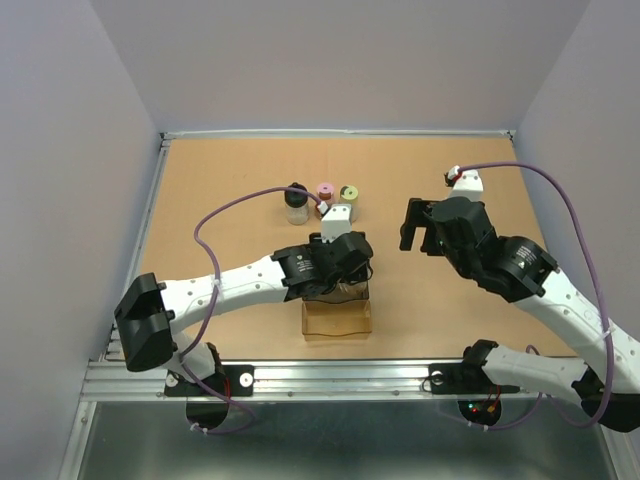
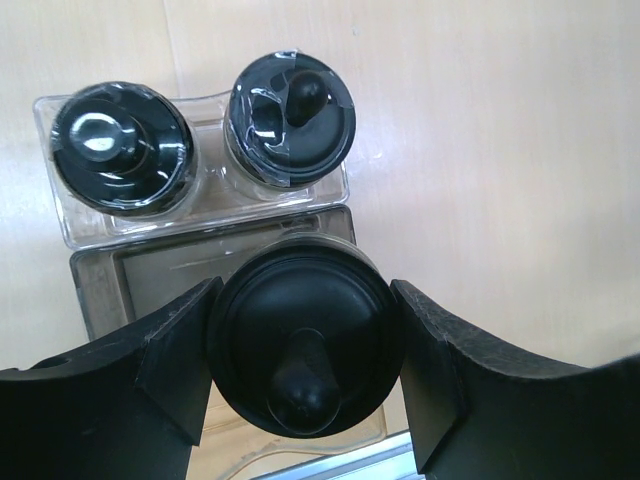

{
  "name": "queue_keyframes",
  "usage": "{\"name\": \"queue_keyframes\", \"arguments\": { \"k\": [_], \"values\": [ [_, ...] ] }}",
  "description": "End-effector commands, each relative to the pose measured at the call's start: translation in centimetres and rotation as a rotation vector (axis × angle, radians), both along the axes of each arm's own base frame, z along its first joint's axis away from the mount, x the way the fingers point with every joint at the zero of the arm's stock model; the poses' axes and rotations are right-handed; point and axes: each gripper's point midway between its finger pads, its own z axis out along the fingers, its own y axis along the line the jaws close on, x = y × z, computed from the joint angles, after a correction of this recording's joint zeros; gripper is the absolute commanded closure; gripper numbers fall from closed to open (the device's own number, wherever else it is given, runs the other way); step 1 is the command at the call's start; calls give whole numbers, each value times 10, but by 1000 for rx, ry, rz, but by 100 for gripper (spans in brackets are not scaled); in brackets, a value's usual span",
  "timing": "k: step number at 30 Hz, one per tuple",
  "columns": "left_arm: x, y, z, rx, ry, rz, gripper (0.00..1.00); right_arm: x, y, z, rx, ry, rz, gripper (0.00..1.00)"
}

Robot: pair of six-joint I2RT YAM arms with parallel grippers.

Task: Organize the condiment bottles

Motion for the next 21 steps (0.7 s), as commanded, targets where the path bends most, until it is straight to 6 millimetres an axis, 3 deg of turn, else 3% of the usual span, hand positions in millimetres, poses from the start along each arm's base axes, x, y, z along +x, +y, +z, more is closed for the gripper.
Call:
{"name": "queue_keyframes", "arguments": {
  "k": [1, 9, 21],
  "values": [
    [7, -14, 27, -74, -55, 33, 100, 1, -10, 8, 3, -41, -31, 0],
    [6, -9, 7, -16, -29, 64, 100, 0, -10, 3, -5, -33, -26, 0],
    [12, -25, -20, 54, -21, 72, 100, -3, -11, -3, 1, -21, -27, 0]
  ]
}}
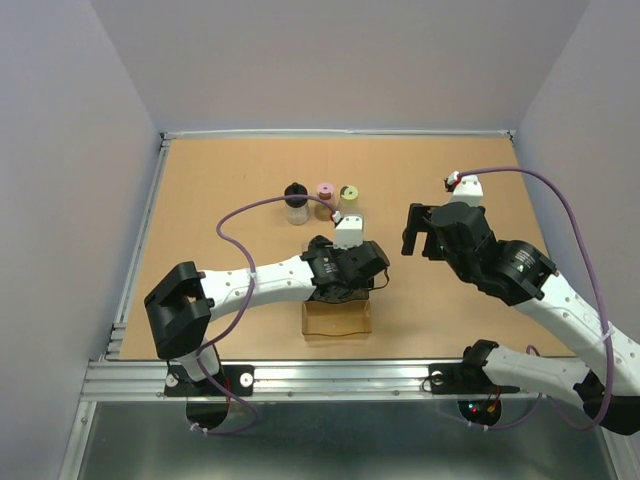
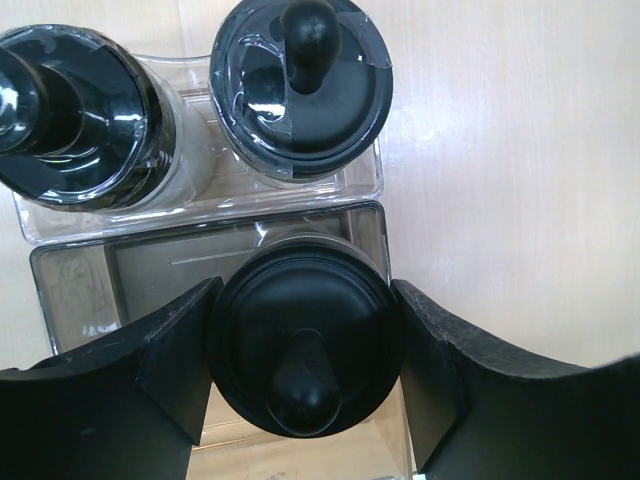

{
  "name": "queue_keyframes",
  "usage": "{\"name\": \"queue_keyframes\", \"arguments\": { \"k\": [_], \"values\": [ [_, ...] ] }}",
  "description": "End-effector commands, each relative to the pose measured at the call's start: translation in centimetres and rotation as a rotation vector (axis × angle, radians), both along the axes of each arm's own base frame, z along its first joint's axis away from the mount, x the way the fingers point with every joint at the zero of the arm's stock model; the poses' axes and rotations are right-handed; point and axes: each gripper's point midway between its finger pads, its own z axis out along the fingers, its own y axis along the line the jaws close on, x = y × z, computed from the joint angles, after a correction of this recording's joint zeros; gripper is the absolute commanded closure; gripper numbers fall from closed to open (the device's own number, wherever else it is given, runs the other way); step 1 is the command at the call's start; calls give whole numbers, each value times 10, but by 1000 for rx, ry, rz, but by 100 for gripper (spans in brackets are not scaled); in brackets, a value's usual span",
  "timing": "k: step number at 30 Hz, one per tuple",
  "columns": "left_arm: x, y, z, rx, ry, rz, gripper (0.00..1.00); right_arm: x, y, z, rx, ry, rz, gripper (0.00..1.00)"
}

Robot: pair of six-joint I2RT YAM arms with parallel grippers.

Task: Organize the condiment bottles

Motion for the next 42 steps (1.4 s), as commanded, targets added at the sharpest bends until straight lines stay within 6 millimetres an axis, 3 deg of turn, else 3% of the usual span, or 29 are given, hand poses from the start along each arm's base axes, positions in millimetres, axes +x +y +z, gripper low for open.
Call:
{"name": "queue_keyframes", "arguments": {
  "k": [1, 3, 4, 5, 7, 11, 19, 22, 25, 26, 28, 29, 31, 32, 35, 37, 40, 42],
  "values": [
    [12, -15, 29, -73, -67, 35, 100, 1, -4, 8, 28, -34, -19, 0],
    [10, -19, 28, -87, -63, 23, 81, 1, -4, 7, 31, -32, -20, 0],
    [10, -21, 27, -97, -57, 19, 59, 0, -3, 7, 31, -31, -17, 0],
    [9, -22, 25, -97, -50, 17, 50, 1, -4, 7, 30, -31, -19, 0],
    [7, -24, 24, -108, -44, 11, 31, 1, -3, 7, 30, -31, -20, 0],
    [6, -23, 26, -118, -46, 17, 6, 1, -4, 9, 27, -34, -17, 0],
    [4, -19, 45, -155, -62, 29, 3, 2, -3, 9, 19, -33, -13, 0],
    [0, -17, 77, -190, -102, 28, 3, 3, -3, 11, 15, -37, -14, 0],
    [-6, -6, 127, -261, -168, 13, 3, 4, -2, 12, 5, -39, -13, 0],
    [-8, 3, 152, -314, -197, 9, 3, 5, -2, 13, 7, -41, -13, 0],
    [-8, 20, 174, -337, -240, 11, 2, 6, -1, 14, 7, -41, -10, 0],
    [-7, 39, 190, -364, -270, 37, 2, 6, 0, 14, 10, -38, -5, 0],
    [2, 62, 201, -364, -303, 41, 1, 6, 1, 16, 11, -40, -3, 0],
    [18, 88, 211, -379, -337, 97, 1, 6, 1, 16, 10, -40, -1, 0],
    [39, 113, 199, -307, -349, 37, 1, 8, 3, 13, -7, -30, 4, 0],
    [68, 137, 187, -243, -354, 66, 1, 8, 5, 11, -12, -24, 10, 0],
    [96, 135, 144, -63, -287, -143, 1, 9, 7, 12, -10, -22, 15, 0],
    [109, 136, 131, -6, -284, -201, 1, 10, 8, 13, -8, -23, 17, 0]
  ]
}}
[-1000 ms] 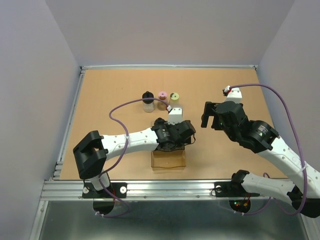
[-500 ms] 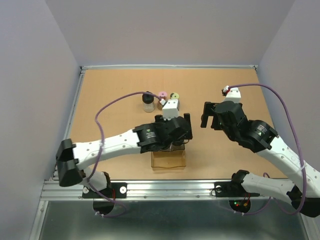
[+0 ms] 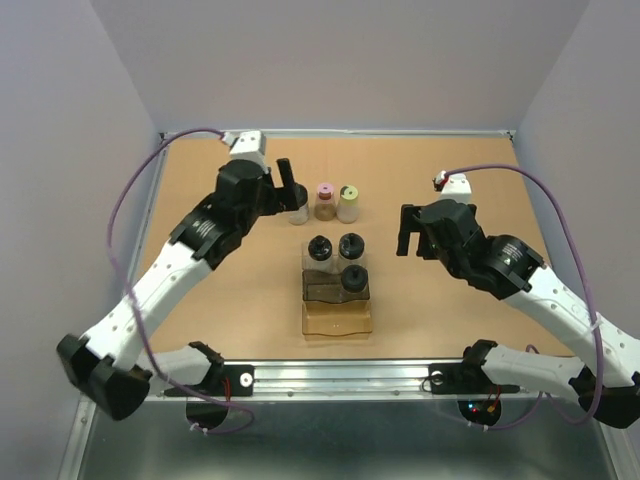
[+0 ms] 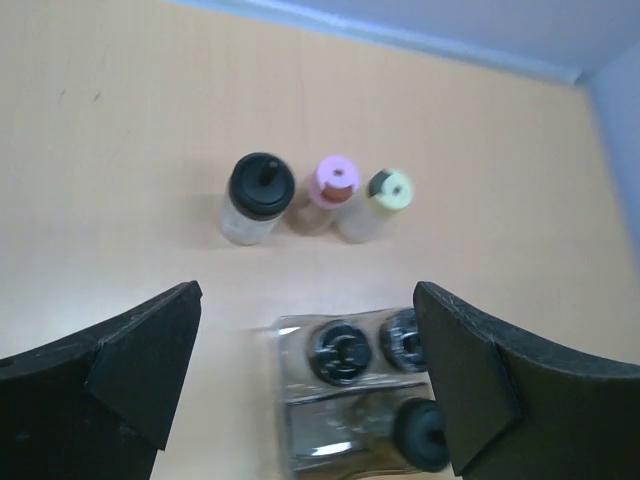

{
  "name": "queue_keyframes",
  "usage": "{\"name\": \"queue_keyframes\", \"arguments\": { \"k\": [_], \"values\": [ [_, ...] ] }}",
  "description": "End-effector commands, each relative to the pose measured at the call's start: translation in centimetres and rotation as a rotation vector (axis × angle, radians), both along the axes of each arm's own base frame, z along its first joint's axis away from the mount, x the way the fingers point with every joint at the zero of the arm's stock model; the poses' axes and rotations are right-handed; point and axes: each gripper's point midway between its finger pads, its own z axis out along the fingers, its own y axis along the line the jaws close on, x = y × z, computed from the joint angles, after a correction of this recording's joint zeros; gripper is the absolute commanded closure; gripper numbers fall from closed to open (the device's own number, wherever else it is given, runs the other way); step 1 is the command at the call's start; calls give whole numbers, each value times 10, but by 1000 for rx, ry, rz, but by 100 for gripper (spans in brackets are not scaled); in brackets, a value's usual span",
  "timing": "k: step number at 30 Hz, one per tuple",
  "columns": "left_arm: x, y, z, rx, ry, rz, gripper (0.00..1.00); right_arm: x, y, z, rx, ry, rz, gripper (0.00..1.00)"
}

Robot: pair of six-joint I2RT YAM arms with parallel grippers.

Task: Organize the condiment bottles

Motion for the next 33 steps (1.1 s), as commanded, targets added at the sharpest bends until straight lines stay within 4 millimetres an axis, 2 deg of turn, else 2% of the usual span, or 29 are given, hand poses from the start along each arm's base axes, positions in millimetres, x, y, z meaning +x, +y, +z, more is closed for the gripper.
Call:
{"name": "queue_keyframes", "arguments": {
  "k": [1, 4, 5, 6, 12, 14, 16, 17, 19, 22, 25, 26, 27, 31, 33],
  "values": [
    [28, -18, -62, 267, 47, -277, 1, 5, 2, 25, 41, -55, 1, 0],
    [49, -23, -72, 324, -4, -374, 1, 5, 3, 24, 38, -54, 2, 0],
    [59, -17, -80, 337, 10, -384, 1, 6, 1, 25, 36, -56, -2, 0],
    [69, -12, -76, 365, -22, -391, 1, 6, 1, 24, 34, -54, -2, 0],
    [90, -15, -76, 427, -140, -515, 1, 9, 2, 26, 22, -54, -15, 0],
    [99, -15, -90, 428, -120, -561, 1, 11, 3, 28, 22, -56, -22, 0],
    [105, -15, -98, 419, -107, -595, 1, 14, 5, 26, 10, -48, -22, 0],
    [105, -22, -108, 404, -96, -651, 2, 15, 5, 28, 10, -50, -25, 0],
    [109, -21, -112, 390, -90, -681, 2, 18, 7, 29, 2, -51, -29, 0],
    [106, -25, -125, 392, -62, -754, 2, 23, 8, 30, -8, -49, -39, 0],
    [113, -21, -127, 367, -78, -745, 2, 28, 10, 30, -11, -44, -49, 0],
    [116, -19, -136, 370, -54, -744, 2, 31, 11, 27, -19, -36, -51, 0],
    [121, -18, -134, 378, -60, -742, 2, 32, 13, 27, -15, -32, -50, 0],
    [129, -25, -137, 351, -60, -778, 3, 38, 18, 23, -30, -15, -46, 0],
    [132, -28, -146, 345, -38, -798, 3, 41, 20, 22, -33, -11, -47, 0]
  ]
}}
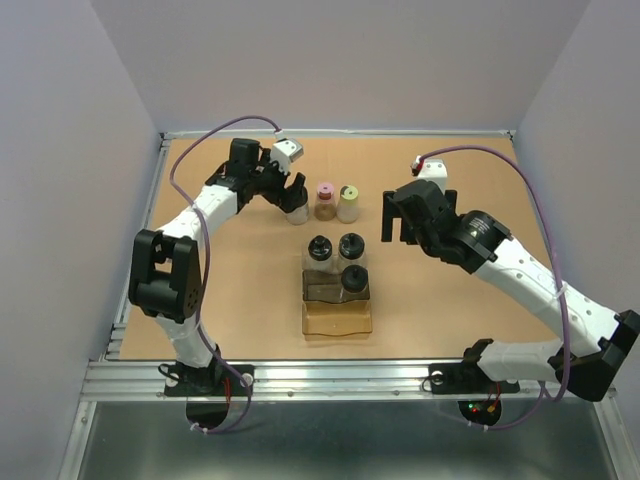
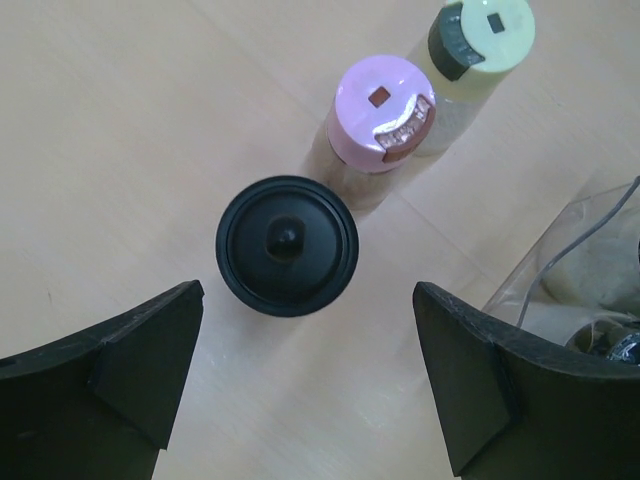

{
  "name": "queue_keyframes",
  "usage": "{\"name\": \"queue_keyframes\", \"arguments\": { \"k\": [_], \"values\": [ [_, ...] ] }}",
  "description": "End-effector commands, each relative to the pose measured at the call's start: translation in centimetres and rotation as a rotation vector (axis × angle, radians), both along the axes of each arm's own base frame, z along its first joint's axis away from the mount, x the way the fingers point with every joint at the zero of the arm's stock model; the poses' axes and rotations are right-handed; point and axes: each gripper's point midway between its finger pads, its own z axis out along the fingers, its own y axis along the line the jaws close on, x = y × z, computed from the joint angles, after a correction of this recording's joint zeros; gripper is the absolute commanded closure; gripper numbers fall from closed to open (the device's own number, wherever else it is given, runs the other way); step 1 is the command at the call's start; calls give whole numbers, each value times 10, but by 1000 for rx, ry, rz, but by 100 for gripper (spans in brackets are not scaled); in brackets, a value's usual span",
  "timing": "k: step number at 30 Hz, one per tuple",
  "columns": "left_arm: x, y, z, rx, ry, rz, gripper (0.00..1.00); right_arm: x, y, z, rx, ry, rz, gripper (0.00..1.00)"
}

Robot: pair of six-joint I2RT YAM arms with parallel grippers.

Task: Organize the condiment bottles

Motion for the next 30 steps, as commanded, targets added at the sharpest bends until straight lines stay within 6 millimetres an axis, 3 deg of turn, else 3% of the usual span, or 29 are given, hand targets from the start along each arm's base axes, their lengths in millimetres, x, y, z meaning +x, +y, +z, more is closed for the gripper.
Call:
{"name": "queue_keyframes", "arguments": {
  "k": [1, 4, 6, 13, 19, 22, 25, 27, 29, 30],
  "values": [
    [16, -11, 14, -33, -42, -63, 4, 12, 3, 27, 28, -55, -16, 0],
    [25, -12, -10, -20, 9, -53, 7, 17, 1, 31, 26, -61, -25, 0],
    [30, -12, -15, -14, 18, -38, 8, 18, 0, 34, 25, -66, -28, 0],
    [41, -12, -24, -7, 19, -24, 8, 21, -7, 33, 25, -64, -44, 0],
    [46, -15, -32, -21, 38, -19, 20, 24, -8, 29, 26, -52, -52, 0],
    [47, -16, -33, -37, 48, -3, 34, 26, -7, 27, 29, -45, -54, 0],
    [42, -11, -36, -27, 64, 31, 64, 26, -7, 25, 29, -41, -56, 0],
    [39, -2, -26, -19, 53, 92, 100, 26, -7, 24, 33, -39, -55, 0],
    [33, 10, -23, -2, 71, 173, 100, 25, -7, 23, 39, -38, -54, 0],
    [31, 19, -2, -8, 47, 240, 100, 24, -6, 24, 45, -39, -50, 0]
  ]
}}
